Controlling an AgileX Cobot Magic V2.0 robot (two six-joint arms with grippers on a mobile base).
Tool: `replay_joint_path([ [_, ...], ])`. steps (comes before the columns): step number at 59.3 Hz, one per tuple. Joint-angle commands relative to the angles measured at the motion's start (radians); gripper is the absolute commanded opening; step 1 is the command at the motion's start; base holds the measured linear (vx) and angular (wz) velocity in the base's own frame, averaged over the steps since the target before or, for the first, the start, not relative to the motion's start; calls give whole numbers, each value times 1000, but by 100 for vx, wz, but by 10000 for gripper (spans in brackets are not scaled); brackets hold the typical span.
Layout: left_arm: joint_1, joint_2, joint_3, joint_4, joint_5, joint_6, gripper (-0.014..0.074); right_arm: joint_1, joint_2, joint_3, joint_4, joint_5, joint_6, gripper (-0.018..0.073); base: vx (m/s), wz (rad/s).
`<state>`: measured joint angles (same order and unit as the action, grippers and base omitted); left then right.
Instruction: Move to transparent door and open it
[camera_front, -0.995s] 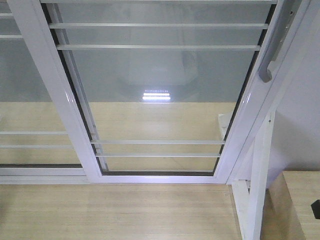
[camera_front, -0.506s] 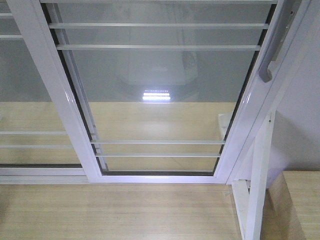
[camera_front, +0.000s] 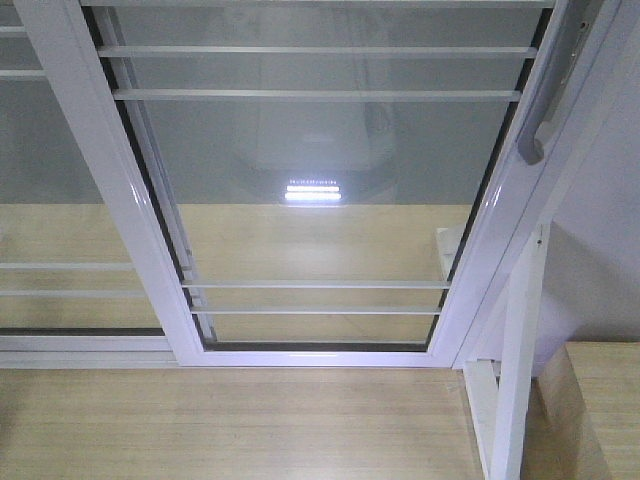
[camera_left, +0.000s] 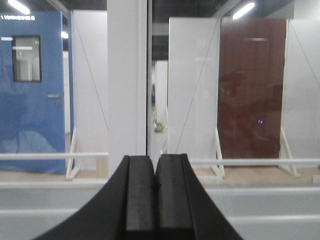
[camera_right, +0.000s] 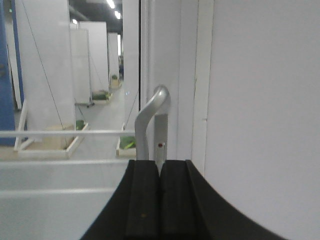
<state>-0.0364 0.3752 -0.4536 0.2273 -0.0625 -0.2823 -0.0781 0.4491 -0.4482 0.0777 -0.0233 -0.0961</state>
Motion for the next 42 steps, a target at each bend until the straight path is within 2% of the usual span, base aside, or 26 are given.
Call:
replay_joint_path([
  [1, -5, 73, -35, -2, -82, -12, -6, 1, 103, -31, -2, -89, -8, -3, 0, 0],
  [12, -5, 113, -35, -2, -80, -12, -6, 1, 227, -31, -2, -124, -9, 10, 0, 0],
  [19, -5, 145, -35, -2, -69, -12, 3, 1, 296, -31, -2, -177, -9, 64, 0, 0],
  [25, -5, 188, -35, -10, -34, -14, 27, 1, 349, -31, -2, -237, -9, 158, 0, 0],
  [32, -5, 246, -35, -9, -33, -12, 65, 1, 414, -31, -2, -305, -9, 310, 0, 0],
  [42, -5, 333, -35, -9, -101, -12, 183, 1, 509, -31, -4, -444, 8, 487, 0, 0],
])
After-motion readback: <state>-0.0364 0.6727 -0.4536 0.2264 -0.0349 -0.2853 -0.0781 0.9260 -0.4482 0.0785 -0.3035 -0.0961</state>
